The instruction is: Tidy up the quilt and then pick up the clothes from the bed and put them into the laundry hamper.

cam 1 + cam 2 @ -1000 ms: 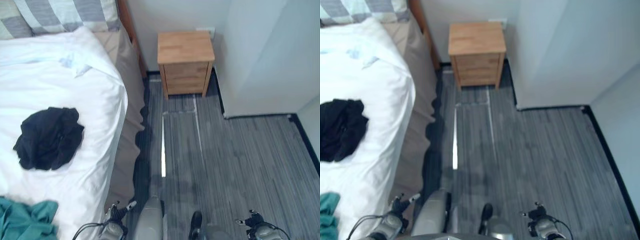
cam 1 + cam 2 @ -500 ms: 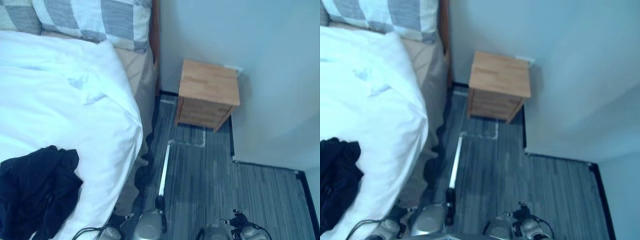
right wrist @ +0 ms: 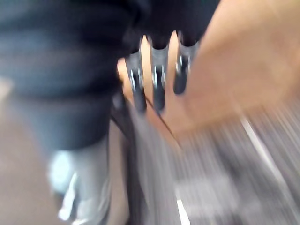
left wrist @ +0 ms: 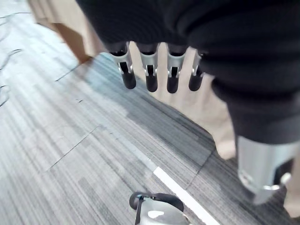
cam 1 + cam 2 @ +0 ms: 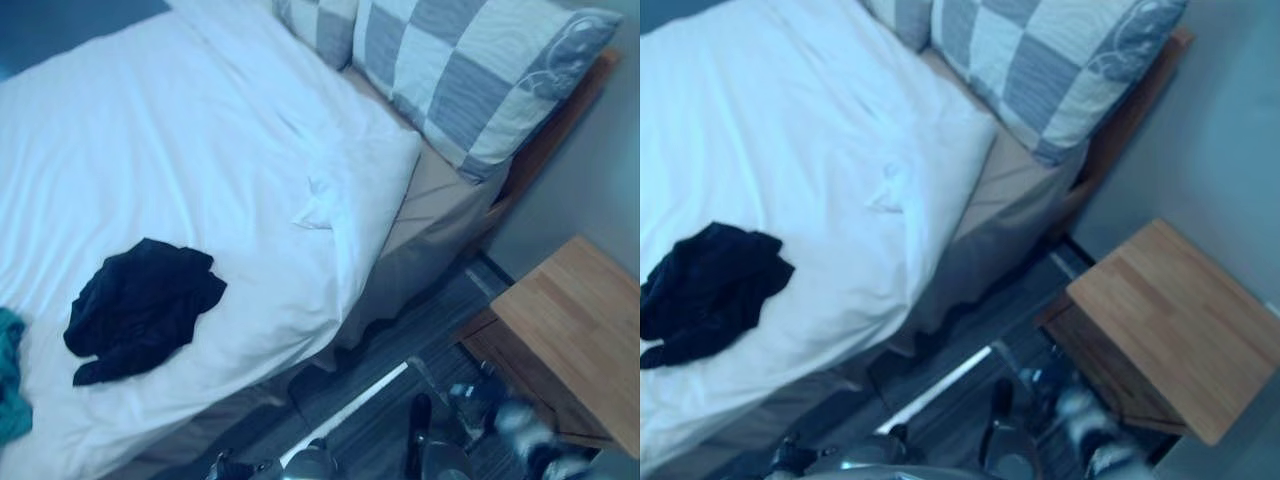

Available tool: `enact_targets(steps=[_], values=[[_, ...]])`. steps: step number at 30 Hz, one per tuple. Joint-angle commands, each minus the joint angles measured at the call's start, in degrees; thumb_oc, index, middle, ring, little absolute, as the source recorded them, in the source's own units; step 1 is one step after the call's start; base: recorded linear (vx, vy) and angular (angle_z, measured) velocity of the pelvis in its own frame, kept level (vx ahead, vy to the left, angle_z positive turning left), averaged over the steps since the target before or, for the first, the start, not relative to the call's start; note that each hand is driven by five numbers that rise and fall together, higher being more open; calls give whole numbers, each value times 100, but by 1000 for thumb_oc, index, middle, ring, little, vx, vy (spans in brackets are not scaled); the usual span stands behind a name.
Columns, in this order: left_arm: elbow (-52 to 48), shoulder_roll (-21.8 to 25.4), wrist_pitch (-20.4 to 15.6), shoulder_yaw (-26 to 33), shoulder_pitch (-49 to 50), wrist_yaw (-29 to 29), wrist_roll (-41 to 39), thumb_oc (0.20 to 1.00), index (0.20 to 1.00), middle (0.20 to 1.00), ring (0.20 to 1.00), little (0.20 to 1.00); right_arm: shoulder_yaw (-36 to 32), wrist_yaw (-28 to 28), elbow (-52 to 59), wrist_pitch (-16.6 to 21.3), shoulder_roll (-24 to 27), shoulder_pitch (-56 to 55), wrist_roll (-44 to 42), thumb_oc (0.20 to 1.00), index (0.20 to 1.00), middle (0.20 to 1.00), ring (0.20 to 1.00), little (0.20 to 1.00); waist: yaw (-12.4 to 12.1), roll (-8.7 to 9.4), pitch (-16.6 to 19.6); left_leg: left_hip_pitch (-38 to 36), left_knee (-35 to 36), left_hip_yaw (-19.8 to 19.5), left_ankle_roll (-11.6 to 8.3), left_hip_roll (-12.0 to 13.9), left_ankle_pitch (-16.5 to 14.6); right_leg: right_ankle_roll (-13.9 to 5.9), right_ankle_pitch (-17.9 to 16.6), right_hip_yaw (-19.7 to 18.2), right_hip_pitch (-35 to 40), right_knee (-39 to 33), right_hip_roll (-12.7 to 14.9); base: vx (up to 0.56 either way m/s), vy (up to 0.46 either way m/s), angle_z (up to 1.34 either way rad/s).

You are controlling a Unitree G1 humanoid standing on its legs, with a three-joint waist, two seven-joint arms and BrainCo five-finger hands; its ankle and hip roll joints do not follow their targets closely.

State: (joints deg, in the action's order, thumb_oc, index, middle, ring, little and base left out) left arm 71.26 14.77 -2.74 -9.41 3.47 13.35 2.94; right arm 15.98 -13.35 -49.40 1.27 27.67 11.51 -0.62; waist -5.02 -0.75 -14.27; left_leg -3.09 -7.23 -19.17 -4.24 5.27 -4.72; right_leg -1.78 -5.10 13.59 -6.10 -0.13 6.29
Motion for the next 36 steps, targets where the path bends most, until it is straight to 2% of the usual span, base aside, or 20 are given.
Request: enact_targets(steps=[1,2,3,4,5,7,9,10,11,12,13,14,15,17,18,22,26,28,31,36], values=[[-37,540,-47,96,-481,214,-59,1000,1000,1000,1000,1000,-322,-199,1558,479,-41,-137,290,1000,1000,1000,1000,1000,144,530,-112,427,-180,1218,-298,238,-368,-1035,225,124,461,-213,951,-31,-97,137],[-78,557,-43,187,-473,273,-53,1000,1000,1000,1000,1000,-403,-257,2121,504,115,-140,420,1000,1000,1000,1000,1000,201,559,-119,596,-279,1830,-309,362,-275,-1029,245,311,554,-242,1003,-88,-127,178],[-231,577,-28,251,-457,292,-12,1000,1000,1000,1000,1000,-646,-504,2575,545,446,2,631,1000,1000,1000,1000,1000,330,567,-91,844,-476,3151,-179,618,-132,-932,429,746,758,-213,1000,-80,-129,150],[-236,576,-24,252,-454,291,-11,1000,1000,1000,1000,1000,-646,-504,2579,542,448,-1,632,1000,1000,1000,1000,1000,332,562,-83,862,-495,3147,-180,625,-142,-930,431,747,748,-210,995,-39,-184,161],[-263,607,-33,281,-391,272,44,1000,1000,1000,1000,1000,-845,-693,2876,517,777,238,810,1000,1000,1000,1000,1000,332,507,-42,1051,-388,3797,-174,773,196,-854,575,1072,839,-103,927,23,-66,127],[-216,649,-3,272,-419,229,107,1000,1000,1000,1000,1000,-850,-743,2900,454,950,391,961,1000,1000,1000,1000,1000,319,512,-16,1014,-217,3848,-200,793,310,-835,569,1207,810,-1,939,49,7,141],[-92,677,66,236,-394,157,227,1000,1000,1000,1000,1000,-828,-735,2890,421,1027,666,1050,1000,1000,1000,1000,1000,214,574,1,914,124,3616,-128,634,304,-834,638,1302,771,400,984,134,31,38],[-36,727,95,176,-427,111,331,1000,1000,1000,1000,1000,-835,-764,2840,394,1136,800,1114,1000,1000,1000,1000,1000,228,610,16,838,208,3585,-131,627,199,-924,763,1285,768,697,1030,63,11,-2],[-27,765,124,168,-436,95,349,1000,1000,1000,1000,1000,-725,-776,2721,358,1173,1049,1124,1000,1000,1000,1000,1000,209,652,-36,913,180,3647,-28,579,293,-924,656,1323,587,1007,1159,31,2,28],[0,853,132,154,-480,104,333,1000,1000,1000,1000,1000,-642,-810,2627,317,1195,1274,1106,1000,1000,1000,1000,1000,210,675,-113,910,229,3579,6,573,296,-996,531,1167,363,1381,1254,-55,-29,43],[49,909,130,132,-568,119,367,1000,1000,1000,1000,1000,-550,-832,2489,317,1200,1422,1106,1000,1000,1000,1000,1000,250,706,-160,944,255,3539,14,558,302,-1064,551,862,203,1421,1215,42,-97,55],[155,998,133,148,-712,97,298,1000,1000,1000,1000,1000,-411,-814,2332,207,1271,1637,1104,1000,1000,1000,1000,1000,355,697,-271,954,304,3281,-24,494,291,-1049,736,37,63,918,929,30,-77,53],[158,997,132,153,-719,97,298,1000,1000,1000,1000,1000,-407,-815,2326,208,1271,1649,1102,1000,1000,1000,1000,1000,353,694,-265,971,308,3287,-24,501,311,-1041,706,33,51,892,918,76,-88,69],[263,1107,159,198,-816,95,253,1000,1000,1000,1000,1000,-303,-804,2132,92,1386,1762,1166,1000,1000,1000,1000,1000,410,675,-317,932,318,3089,-86,502,269,-1013,648,-532,-79,532,930,158,-153,76],[315,1276,99,180,-950,106,287,1000,1000,1000,1000,1000,-168,-773,1779,-22,1471,2022,1216,1000,1000,1000,1000,1000,380,777,-331,940,222,2994,-154,487,208,-1028,554,-673,-2,277,1044,149,-148,69],[321,1364,69,235,-1051,141,159,1000,1000,1000,1000,1000,154,-642,1191,-166,1571,2557,1284,1000,1000,1000,1000,1000,292,786,-405,1088,12,2900,-209,489,214,-1010,424,-569,-30,262,1080,52,-108,46],[325,1360,11,114,-1295,183,-2,1000,1000,1000,1000,1000,651,-495,612,-137,1428,3068,1068,1000,1000,1000,1000,1000,271,618,-658,1382,-14,2777,-296,612,357,-963,409,-552,-332,378,977,-71,-66,15],[373,1440,-20,-101,-1554,112,-8,1000,1000,1000,1000,1000,1029,-373,-113,-131,1320,3470,979,200,200,200,200,200,265,485,-815,1564,42,2698,-346,655,505,-939,412,-523,-530,442,937,-88,-57,0],[416,1545,2,-253,-1982,45,-3,1000,1000,1000,1000,1000,1263,-316,-439,-149,1213,3660,975,200,200,200,200,200,335,423,-831,1606,223,2725,-428,718,689,-937,421,-500,-649,463,884,-15,-23,-5],[104,1204,21,-85,-1828,75,-319,1000,1000,1000,1000,1000,672,-455,-303,-207,1110,2821,719,200,200,200,200,200,442,314,-713,1391,490,2769,-431,771,780,-899,490,-497,-493,378,778,9,1,0]])
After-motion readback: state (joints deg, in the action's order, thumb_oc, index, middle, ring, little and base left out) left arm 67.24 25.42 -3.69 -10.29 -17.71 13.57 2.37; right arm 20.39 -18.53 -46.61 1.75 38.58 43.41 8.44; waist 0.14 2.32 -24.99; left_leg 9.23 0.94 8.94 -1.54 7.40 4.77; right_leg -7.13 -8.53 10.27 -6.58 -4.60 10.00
